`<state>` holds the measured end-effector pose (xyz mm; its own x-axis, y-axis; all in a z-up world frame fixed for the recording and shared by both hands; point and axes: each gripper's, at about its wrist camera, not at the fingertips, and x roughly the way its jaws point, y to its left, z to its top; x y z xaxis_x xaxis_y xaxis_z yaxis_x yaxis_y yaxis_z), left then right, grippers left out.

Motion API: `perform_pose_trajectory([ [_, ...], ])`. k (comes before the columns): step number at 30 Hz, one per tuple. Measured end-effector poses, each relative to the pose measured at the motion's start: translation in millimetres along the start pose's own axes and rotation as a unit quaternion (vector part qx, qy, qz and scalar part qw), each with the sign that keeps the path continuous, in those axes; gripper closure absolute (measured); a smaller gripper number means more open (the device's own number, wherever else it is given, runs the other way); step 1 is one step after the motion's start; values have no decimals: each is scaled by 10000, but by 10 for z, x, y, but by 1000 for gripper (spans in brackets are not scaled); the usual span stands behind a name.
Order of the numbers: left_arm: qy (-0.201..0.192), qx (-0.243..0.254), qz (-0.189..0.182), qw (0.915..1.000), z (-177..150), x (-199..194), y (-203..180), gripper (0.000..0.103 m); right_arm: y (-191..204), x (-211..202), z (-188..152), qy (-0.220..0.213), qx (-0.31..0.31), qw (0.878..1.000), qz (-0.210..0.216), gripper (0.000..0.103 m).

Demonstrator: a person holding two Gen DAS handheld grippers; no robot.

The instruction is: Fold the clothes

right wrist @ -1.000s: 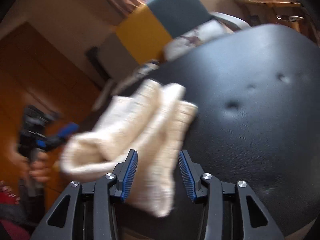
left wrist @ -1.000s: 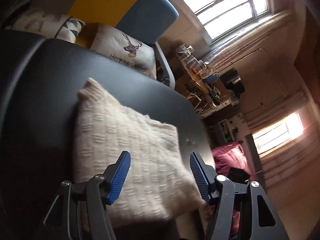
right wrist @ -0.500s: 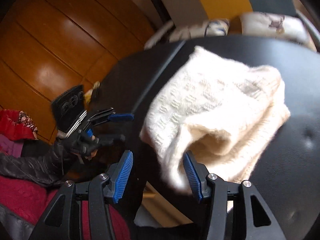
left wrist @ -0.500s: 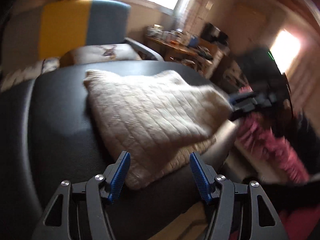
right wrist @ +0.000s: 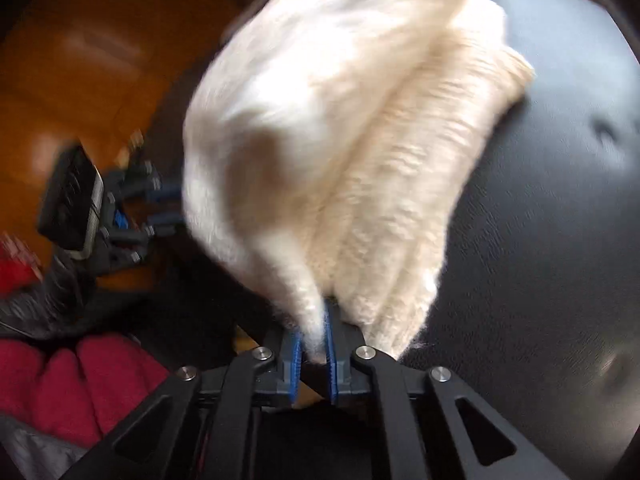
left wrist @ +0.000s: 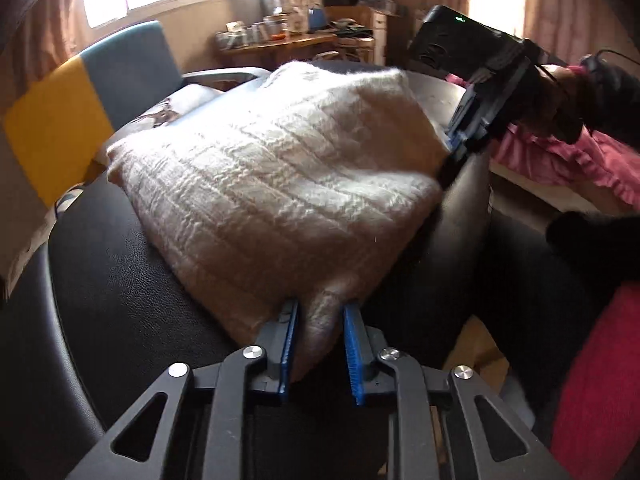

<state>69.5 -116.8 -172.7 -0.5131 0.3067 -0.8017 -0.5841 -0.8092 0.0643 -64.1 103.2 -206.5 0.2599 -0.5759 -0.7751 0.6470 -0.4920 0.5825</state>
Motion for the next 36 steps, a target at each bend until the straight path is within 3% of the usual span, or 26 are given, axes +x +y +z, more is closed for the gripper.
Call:
perform_pose_trajectory([
  [4, 145, 317, -27, 9994, 0, -35, -27, 83, 14, -97, -115, -387, 177, 9989, 217, 90],
  [5, 148, 245, -166, 9995, 30, -70, -4, 84, 7, -120, -130, -481, 241, 9981, 299, 87],
  [6, 150, 171, -306, 9993, 61, -105, 18, 84, -23, -159, -111, -589, 336, 9968, 434, 75],
  [7, 90, 83, -404, 9991, 99, -163, 52, 84, -22, -259, -112, -765, 340, 9953, 479, 72],
  [11, -297, -305, -887, 9951, 216, -375, 155, 84, -70, -736, -51, -1763, 559, 9804, 679, 68],
  [13, -605, -635, -1139, 9896, 295, -415, 219, 83, -149, -830, 75, -2249, 821, 9678, 771, 51],
  [15, -925, -953, -1290, 9827, 375, -431, 271, 83, -243, -840, 232, -2582, 1102, 9558, 878, 44],
  [16, -1025, -1088, -1378, 9791, 416, -401, 286, 83, -311, -748, 337, -2509, 1294, 9549, 917, 43],
  [20, -984, -1207, -1442, 9772, 604, -98, 254, 83, -534, -360, 748, -2110, 1962, 9533, 906, 43],
  [23, -806, -1179, -1546, 9776, 675, 111, 209, 83, -485, -266, 911, -2118, 1747, 9603, 501, 49],
  [25, -714, -1170, -1620, 9772, 706, 203, 195, 83, -373, -219, 1026, -1988, 1453, 9692, 79, 90],
  [28, -578, -1090, -1731, 9772, 695, 348, 167, 82, -65, -398, 1089, -1973, 765, 9756, -590, 92],
  [31, -424, -1096, -1804, 9765, 651, 470, 174, 82, 50, -689, 928, -2215, 423, 9672, -1173, 92],
  [33, -332, -1135, -1867, 9753, 661, 511, 195, 82, -154, -426, 914, -1978, 659, 9692, -1307, 92],
  [36, -227, -1109, -1884, 9755, 689, 468, 163, 82, -373, -285, 635, -1779, 992, 9714, -1224, 92],
])
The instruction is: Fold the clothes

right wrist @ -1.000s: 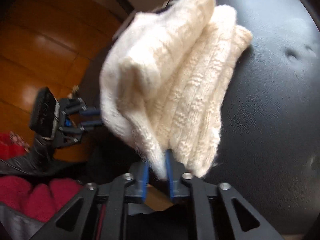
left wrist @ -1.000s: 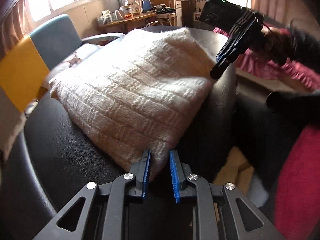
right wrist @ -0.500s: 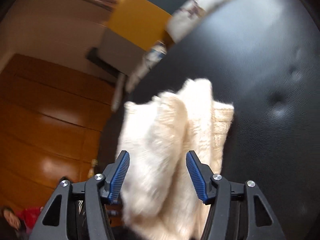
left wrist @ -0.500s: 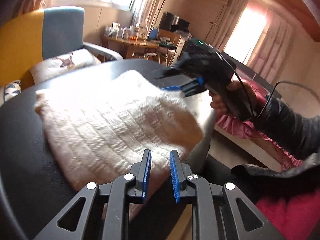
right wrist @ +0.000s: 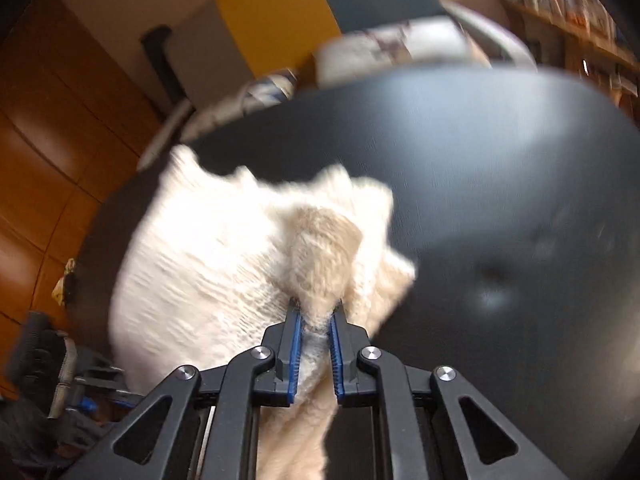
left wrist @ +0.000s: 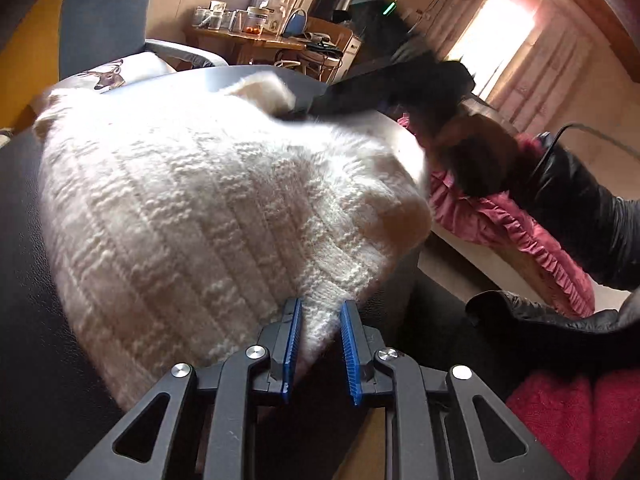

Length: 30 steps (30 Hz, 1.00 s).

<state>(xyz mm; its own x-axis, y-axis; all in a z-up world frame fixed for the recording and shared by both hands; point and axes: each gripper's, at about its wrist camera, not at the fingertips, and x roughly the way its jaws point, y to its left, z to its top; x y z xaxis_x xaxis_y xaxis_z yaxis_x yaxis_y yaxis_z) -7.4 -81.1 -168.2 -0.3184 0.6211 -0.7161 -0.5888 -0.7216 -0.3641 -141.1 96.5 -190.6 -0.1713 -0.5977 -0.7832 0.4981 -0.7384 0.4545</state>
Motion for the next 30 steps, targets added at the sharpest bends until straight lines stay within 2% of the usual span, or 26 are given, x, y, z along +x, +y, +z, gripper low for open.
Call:
perform_pose_trajectory([
  [3, -16, 79, -43, 10000, -44, -171, -170, 82, -132, -3, -55, -255, 412, 9976, 486, 91],
  [6, -273, 23, -298, 9992, 144, -260, -261, 82, -162, 3, -99, -276, 493, 9962, 661, 90],
  [9, -712, -142, -431, 9964, 421, -254, -283, 80, -224, -1, -120, -262, 676, 9935, 879, 90],
  [11, -795, -314, -535, 9949, 584, -111, -284, 80, -266, -17, -123, -242, 811, 9913, 1006, 90],
  [13, -732, -464, -620, 9943, 703, 111, -289, 80, -308, -33, -125, -221, 947, 9888, 1132, 90],
  [15, -243, -353, -607, 9972, 756, 394, -338, 80, -345, -96, -128, -214, 1001, 9878, 1174, 90],
  [16, 80, -235, -550, 9982, 750, 551, -400, 80, -374, -157, -139, -214, 980, 9880, 1171, 89],
  [18, 208, 188, -318, 9991, 686, 708, -536, 79, -426, -264, -152, -220, 936, 9886, 1163, 86],
  [19, 137, 198, -306, 9992, 690, 694, -549, 78, -426, -267, -129, -242, 907, 9889, 1153, 84],
  [22, -36, -425, -572, 9974, 750, 532, -413, 77, -423, -257, -56, -351, 811, 9900, 1097, 81],
  [24, -296, -559, -619, 9961, 769, 329, -374, 77, -375, -417, -27, -533, 648, 9917, 970, 80],
  [27, -753, -669, -533, 9935, 715, -59, -326, 71, -219, -666, 15, -833, 292, 9927, 821, 78],
  [30, -1130, -756, -112, 9907, 638, -398, -242, 67, -5, -775, 55, -895, -117, 9922, 857, 78],
])
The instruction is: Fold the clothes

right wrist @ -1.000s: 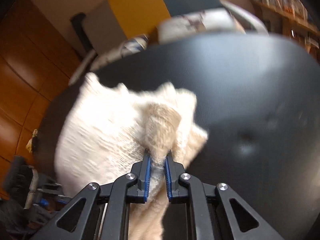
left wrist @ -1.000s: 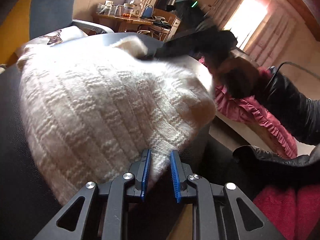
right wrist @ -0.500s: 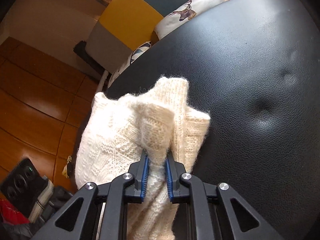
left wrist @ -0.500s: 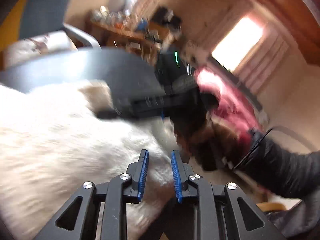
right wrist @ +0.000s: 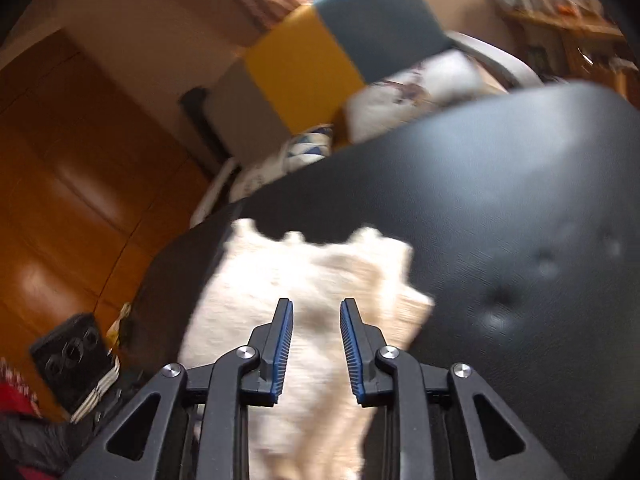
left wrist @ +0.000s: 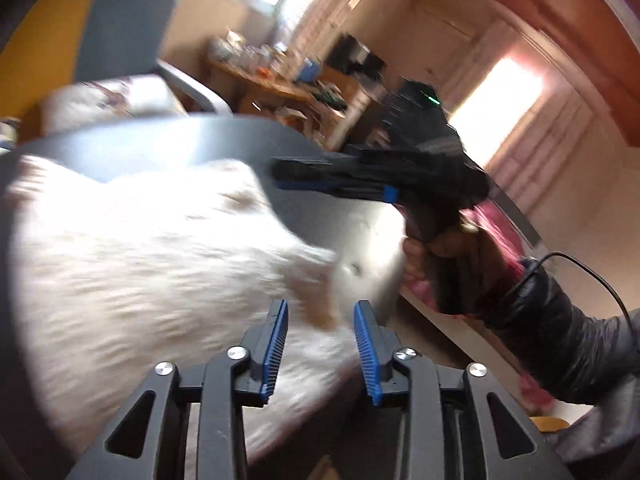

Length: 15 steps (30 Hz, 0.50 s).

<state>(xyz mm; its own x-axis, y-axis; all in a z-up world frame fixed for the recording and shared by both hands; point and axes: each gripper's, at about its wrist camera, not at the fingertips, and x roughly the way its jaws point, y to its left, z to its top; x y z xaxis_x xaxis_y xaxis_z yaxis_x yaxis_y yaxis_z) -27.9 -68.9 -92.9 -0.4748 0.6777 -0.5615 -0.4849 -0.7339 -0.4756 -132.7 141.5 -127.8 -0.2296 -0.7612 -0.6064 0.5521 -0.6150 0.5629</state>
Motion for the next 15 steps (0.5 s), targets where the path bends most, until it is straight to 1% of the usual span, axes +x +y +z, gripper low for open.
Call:
perform_pose_trajectory([
  [2, -180, -80, 304, 9993, -51, -167, 75, 66, 154, 155, 29, 153, -301, 9992, -220, 78],
  [3, -256, -133, 464, 9985, -86, -234, 121, 63, 219, 245, 42, 229, -429, 9982, -343, 78],
  [4, -220, -193, 602, 9978, -127, -230, 177, 62, 239, 379, 55, 307, -470, 9970, -526, 78],
  [5, -181, -253, 739, 9968, -168, -224, 233, 60, 229, 527, 72, 404, -461, 9952, -762, 78],
  [6, -142, -313, 876, 9956, -209, -218, 289, 60, 203, 670, 86, 500, -416, 9927, -1014, 81],
  [7, -40, -450, 914, 9948, -234, -186, 384, 60, 129, 796, 90, 595, -266, 9892, -1313, 81],
  [8, -14, -508, 919, 9945, -283, -139, 396, 60, 54, 903, 91, 650, -100, 9864, -1506, 82],
  [9, 10, -563, 923, 9941, -332, -91, 407, 60, -13, 947, 82, 564, 69, 9883, -1415, 83],
  [10, 34, -619, 927, 9938, -381, -43, 418, 60, -39, 965, 75, 446, 87, 9888, -1420, 83],
  [11, 58, -675, 931, 9934, -430, 4, 428, 60, -31, 977, 71, 435, 52, 9882, -1470, 83],
  [13, -14, -671, 969, 9930, -463, 27, 378, 59, -6, 987, 67, 438, -34, 9867, -1563, 83],
  [15, -106, -770, 986, 9921, -482, -75, 352, 58, -2, 997, 76, 451, -66, 9860, -1605, 83],
])
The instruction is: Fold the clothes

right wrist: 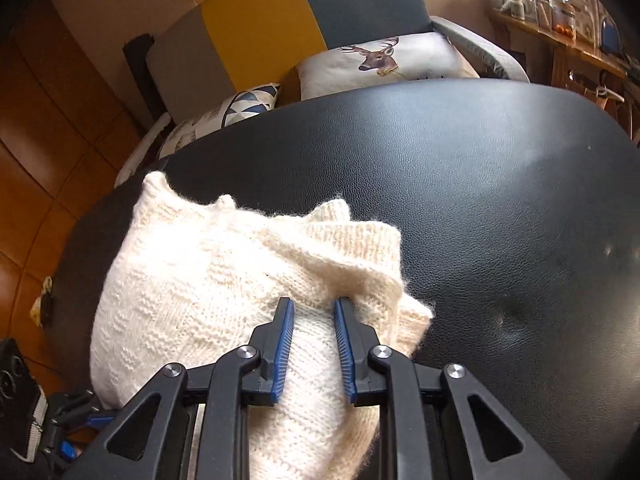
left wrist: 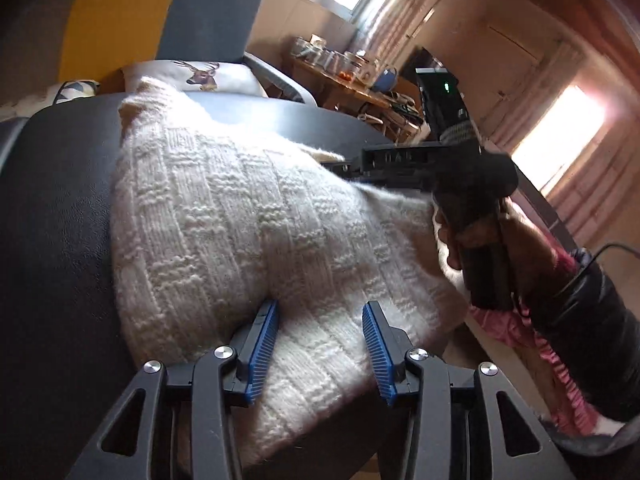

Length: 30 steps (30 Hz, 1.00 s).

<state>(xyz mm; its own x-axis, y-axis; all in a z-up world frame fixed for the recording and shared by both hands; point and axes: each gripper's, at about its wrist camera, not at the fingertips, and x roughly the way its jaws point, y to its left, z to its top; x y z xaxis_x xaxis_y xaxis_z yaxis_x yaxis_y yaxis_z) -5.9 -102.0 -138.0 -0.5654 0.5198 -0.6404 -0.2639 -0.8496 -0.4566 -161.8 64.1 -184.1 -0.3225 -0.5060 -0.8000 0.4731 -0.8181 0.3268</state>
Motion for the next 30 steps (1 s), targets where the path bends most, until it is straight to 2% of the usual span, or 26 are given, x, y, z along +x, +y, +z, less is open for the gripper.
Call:
perform_pose_trajectory([
  [4, -374, 52, 151, 9992, 69, -214, 5, 54, 35, -91, 24, -64, -30, 9999, -76, 81],
  [8, -719, 80, 411, 9965, 203, -349, 42, 45, 235, -394, -59, -375, -295, 9988, -97, 81],
  [13, -588, -311, 744, 9950, 82, -355, 248, 44, 506, -742, -386, -552, -719, 9957, 209, 81],
  [15, -609, -342, 807, 9943, -19, -318, 263, 43, 561, -730, -582, -429, -914, 9946, 254, 81],
  [18, -548, -267, 907, 9940, -131, -278, 255, 43, 483, -443, -799, 45, -1018, 9947, -114, 81],
  [21, -540, -230, 947, 9938, -184, -263, 253, 42, 382, -380, -829, -14, -804, 9968, 40, 81],
  [26, -510, -184, 1007, 9934, -175, -296, 224, 41, 370, -379, -832, -74, -814, 9966, 57, 81],
  [28, -631, -312, 1037, 9921, -125, -416, 236, 41, 327, -438, -824, -129, -608, 9980, 139, 81],
  [30, -722, -399, 1093, 9906, -89, -503, 269, 41, 421, -629, -869, -340, -673, 9971, 89, 81],
])
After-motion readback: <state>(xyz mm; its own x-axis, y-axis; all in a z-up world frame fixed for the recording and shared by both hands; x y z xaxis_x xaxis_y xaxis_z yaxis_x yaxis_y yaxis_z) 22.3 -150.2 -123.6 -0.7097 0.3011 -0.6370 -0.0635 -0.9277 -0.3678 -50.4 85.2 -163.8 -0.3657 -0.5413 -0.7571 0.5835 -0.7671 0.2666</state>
